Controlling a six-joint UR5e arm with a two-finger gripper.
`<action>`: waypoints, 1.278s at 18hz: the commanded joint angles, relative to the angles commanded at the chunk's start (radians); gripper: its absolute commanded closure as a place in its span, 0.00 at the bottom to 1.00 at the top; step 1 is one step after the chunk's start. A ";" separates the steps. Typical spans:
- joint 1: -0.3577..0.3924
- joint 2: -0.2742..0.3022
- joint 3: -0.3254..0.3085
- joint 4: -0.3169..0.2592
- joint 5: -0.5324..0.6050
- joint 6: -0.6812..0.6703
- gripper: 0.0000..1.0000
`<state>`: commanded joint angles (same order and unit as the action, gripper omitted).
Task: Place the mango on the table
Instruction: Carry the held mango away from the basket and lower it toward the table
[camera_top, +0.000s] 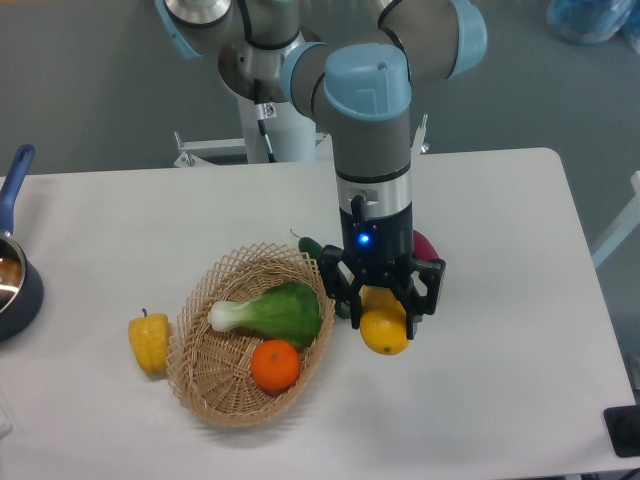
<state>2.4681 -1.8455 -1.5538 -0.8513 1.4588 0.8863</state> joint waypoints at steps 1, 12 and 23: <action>0.015 0.006 -0.018 0.000 -0.002 0.031 0.89; 0.156 -0.030 -0.117 0.006 0.003 0.419 0.89; 0.178 -0.270 0.066 0.044 -0.002 0.211 0.89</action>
<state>2.6462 -2.1151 -1.4882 -0.8069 1.4573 1.0974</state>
